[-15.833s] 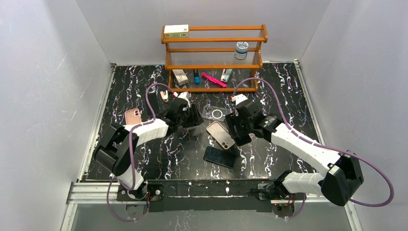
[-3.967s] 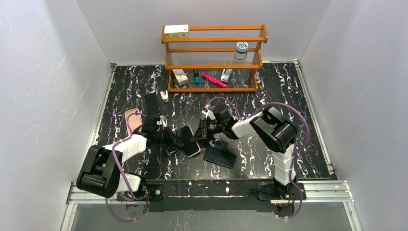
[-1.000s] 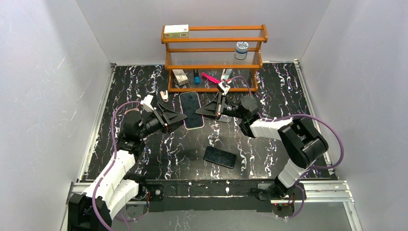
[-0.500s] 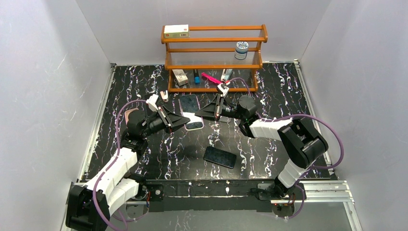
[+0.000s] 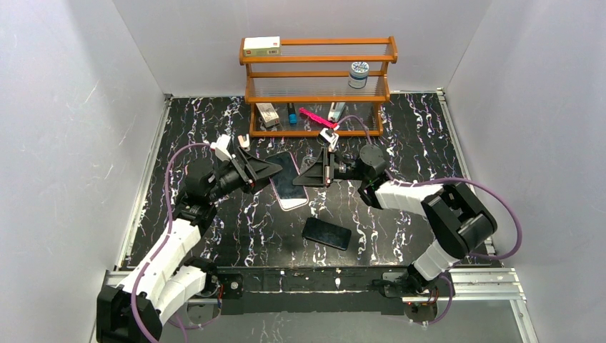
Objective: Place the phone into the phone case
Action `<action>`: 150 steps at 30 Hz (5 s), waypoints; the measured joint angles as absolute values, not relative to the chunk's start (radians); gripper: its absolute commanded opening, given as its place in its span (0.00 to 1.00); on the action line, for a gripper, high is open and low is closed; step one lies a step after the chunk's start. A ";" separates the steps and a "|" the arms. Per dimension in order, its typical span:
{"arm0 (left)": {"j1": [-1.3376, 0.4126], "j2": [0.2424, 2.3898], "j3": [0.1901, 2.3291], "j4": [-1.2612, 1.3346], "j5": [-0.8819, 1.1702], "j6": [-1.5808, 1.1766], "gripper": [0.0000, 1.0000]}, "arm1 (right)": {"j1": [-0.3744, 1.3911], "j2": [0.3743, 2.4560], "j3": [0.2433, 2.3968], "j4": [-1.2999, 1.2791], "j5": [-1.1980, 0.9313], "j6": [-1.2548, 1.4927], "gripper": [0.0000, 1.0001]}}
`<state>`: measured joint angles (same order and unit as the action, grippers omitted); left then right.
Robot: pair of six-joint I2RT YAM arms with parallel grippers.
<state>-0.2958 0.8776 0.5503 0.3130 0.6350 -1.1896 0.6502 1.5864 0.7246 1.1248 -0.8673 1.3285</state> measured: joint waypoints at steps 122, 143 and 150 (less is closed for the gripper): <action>-0.294 0.878 0.564 0.110 0.506 -0.904 0.52 | 0.668 1.565 0.779 0.662 -0.817 0.957 0.01; -0.294 0.839 0.738 -0.363 0.179 -0.516 0.98 | 0.669 1.893 1.156 0.257 -0.550 0.701 0.01; -0.294 0.839 0.737 -0.402 0.114 -0.444 0.98 | 0.669 2.042 1.204 0.258 -0.484 0.737 0.01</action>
